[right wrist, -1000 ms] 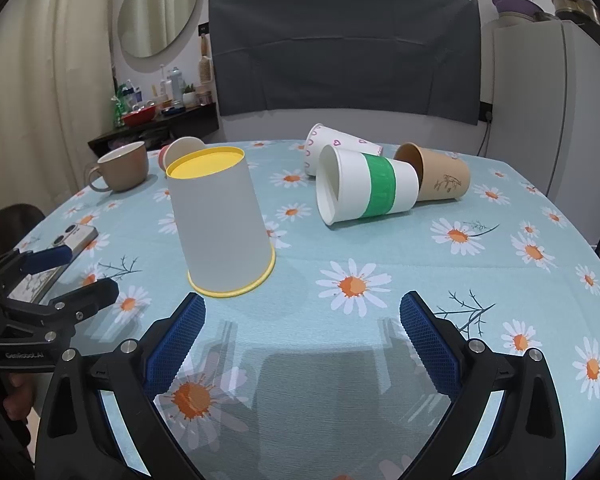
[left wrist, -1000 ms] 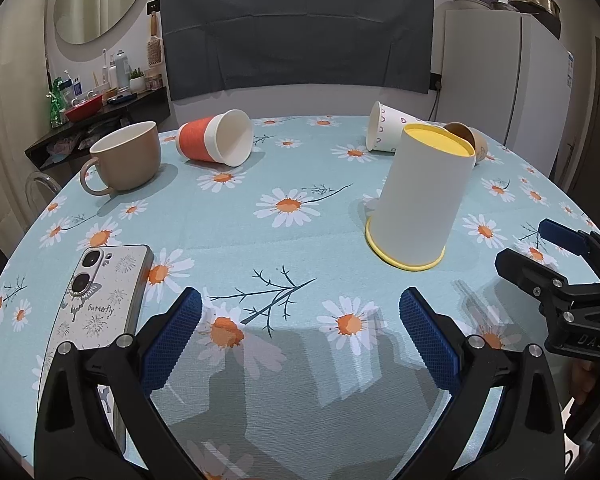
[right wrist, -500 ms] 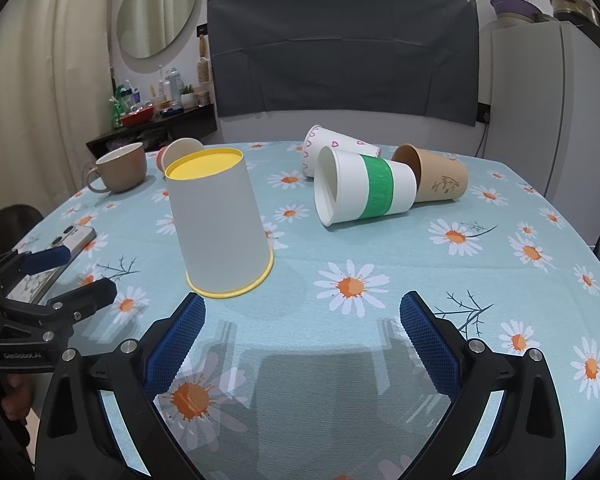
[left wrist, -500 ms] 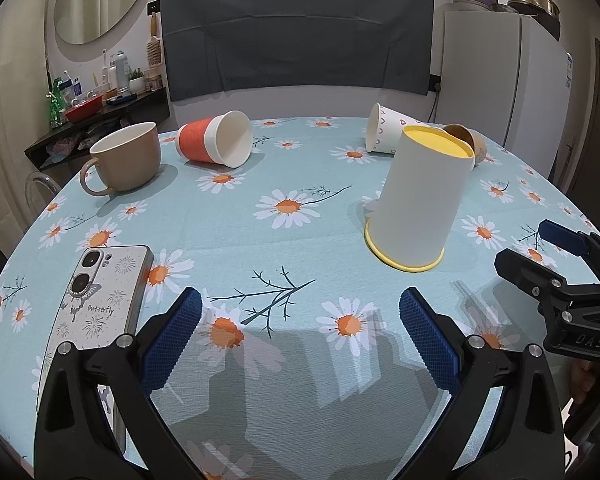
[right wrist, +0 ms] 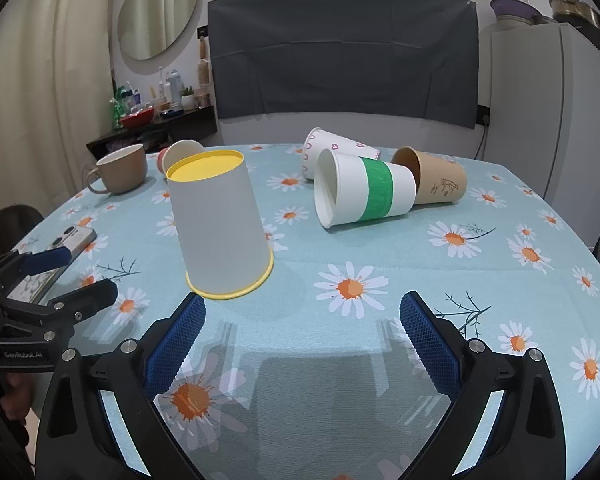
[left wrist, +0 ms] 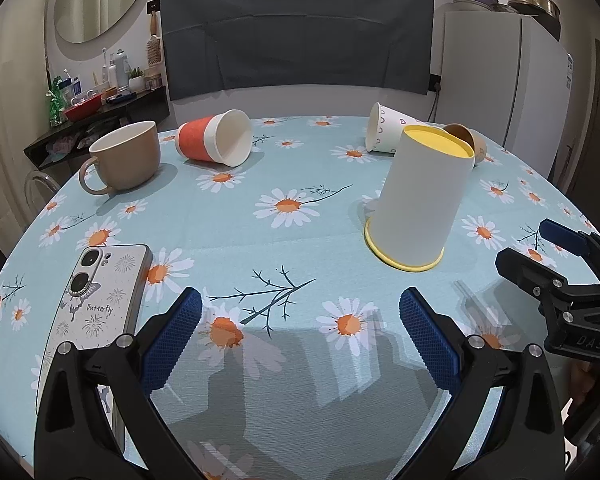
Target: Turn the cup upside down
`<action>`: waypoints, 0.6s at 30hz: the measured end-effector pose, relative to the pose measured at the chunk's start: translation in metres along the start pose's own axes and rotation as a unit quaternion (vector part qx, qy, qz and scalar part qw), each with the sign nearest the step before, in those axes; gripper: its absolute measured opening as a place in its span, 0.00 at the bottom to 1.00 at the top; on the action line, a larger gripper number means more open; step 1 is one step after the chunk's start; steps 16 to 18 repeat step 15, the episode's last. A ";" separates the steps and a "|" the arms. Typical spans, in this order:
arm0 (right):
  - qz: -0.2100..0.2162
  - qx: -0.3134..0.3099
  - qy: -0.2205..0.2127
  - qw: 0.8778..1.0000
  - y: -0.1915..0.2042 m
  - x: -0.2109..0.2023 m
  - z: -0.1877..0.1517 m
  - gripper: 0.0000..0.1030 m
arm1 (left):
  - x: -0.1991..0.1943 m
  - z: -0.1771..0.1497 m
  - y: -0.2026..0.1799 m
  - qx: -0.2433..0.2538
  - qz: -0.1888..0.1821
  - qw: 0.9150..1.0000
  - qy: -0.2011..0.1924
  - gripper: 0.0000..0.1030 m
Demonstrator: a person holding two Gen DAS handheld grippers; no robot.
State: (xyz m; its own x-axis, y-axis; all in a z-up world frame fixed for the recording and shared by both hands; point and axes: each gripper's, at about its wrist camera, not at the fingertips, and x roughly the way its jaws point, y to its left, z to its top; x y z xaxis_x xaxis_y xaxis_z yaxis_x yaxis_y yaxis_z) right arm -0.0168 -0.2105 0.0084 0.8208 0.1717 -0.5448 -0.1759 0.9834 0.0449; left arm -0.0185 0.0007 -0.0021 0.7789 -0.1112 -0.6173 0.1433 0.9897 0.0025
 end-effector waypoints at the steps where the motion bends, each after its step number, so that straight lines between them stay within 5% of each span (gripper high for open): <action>1: 0.000 0.000 0.000 1.000 0.000 0.000 0.000 0.91 | 0.000 0.000 0.000 0.000 -0.001 1.000 0.000 0.94; 18: -0.001 0.002 0.001 1.000 0.001 0.000 0.000 0.91 | 0.004 -0.001 0.004 -0.014 0.001 1.000 0.014 0.94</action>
